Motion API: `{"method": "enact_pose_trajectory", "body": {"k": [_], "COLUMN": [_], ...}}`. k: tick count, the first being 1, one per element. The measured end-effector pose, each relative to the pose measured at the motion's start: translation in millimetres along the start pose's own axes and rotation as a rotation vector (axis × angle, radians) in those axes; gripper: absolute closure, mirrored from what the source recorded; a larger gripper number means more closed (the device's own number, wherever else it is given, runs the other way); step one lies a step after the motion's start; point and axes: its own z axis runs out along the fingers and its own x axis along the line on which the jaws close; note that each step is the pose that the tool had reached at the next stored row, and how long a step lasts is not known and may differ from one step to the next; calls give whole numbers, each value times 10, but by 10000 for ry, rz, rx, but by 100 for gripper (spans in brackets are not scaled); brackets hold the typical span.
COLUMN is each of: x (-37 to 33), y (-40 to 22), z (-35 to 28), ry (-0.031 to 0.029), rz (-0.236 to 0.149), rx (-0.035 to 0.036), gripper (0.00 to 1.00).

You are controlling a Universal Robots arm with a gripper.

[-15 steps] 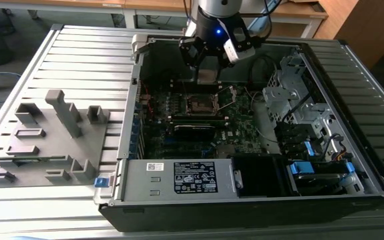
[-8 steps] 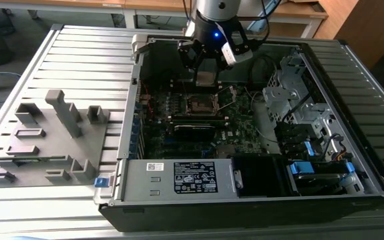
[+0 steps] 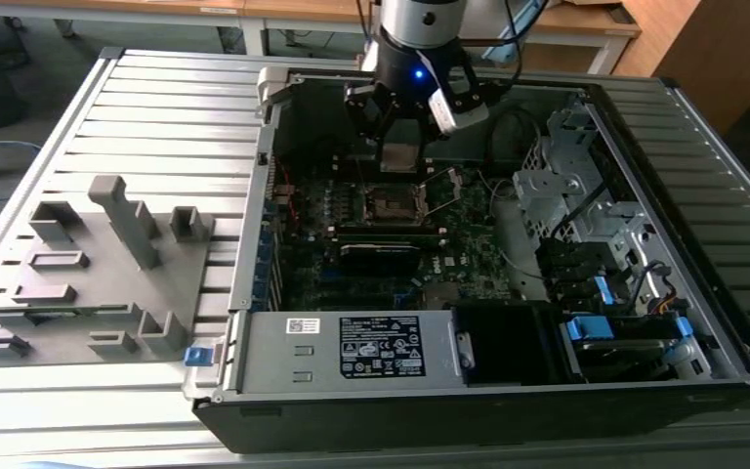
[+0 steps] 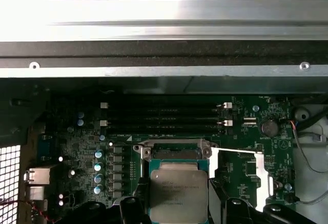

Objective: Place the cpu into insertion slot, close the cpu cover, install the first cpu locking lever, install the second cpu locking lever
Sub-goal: 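Place the cpu into insertion slot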

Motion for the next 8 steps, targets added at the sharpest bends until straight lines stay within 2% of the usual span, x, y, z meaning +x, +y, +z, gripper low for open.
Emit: {"method": "enact_pose_trajectory", "body": {"k": [8], "x": [17], "y": [-14], "z": [136], "ry": [0], "rz": [0], "rx": [0], "gripper": [46]}}
